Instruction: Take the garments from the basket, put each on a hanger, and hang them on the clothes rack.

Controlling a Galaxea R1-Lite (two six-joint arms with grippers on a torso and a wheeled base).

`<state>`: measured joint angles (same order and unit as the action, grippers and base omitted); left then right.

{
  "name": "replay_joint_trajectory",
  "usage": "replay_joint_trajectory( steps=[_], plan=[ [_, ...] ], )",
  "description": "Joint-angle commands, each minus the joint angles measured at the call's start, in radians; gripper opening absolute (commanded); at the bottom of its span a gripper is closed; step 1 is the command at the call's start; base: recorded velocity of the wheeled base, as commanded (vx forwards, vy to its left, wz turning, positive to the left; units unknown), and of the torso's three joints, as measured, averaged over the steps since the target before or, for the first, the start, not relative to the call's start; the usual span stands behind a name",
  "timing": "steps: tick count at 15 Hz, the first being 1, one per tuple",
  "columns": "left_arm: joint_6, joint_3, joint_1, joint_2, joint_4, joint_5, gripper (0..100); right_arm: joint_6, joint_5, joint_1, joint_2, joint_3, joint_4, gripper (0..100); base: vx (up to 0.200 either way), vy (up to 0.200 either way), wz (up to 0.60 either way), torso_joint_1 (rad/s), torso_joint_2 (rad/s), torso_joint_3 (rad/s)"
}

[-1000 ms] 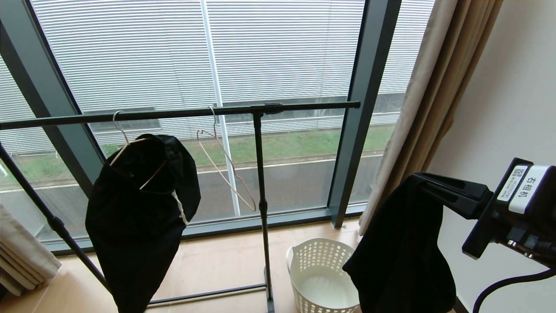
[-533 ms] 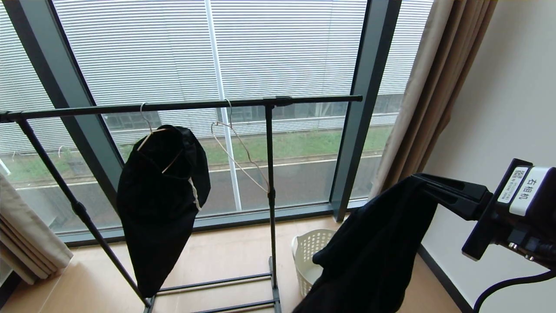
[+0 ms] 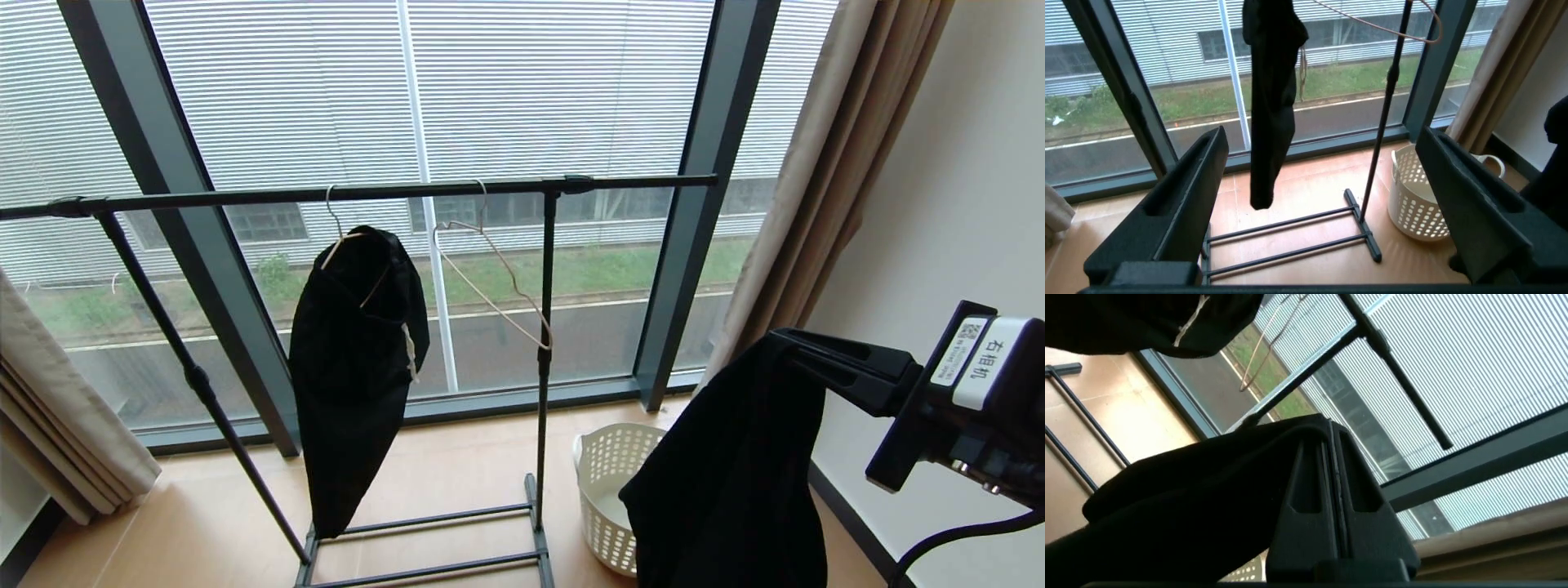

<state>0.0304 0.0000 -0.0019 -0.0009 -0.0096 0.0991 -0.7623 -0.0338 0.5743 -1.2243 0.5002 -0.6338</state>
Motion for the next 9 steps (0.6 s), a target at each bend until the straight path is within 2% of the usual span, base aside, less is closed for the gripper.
replay_joint_trajectory(
  steps=[1,9],
  plan=[
    [0.000,0.000,0.000,0.001,-0.001,0.001,100,0.000,0.000,-0.001,-0.001,-0.003,0.000,0,0.000,0.000,0.00,0.000,0.00,0.000],
    [0.000,0.000,0.000,0.001,-0.001,0.001,100,0.000,0.002,-0.001,-0.011,-0.002,-0.006,0,0.000,0.000,0.00,0.000,0.00,0.000]
  ],
)
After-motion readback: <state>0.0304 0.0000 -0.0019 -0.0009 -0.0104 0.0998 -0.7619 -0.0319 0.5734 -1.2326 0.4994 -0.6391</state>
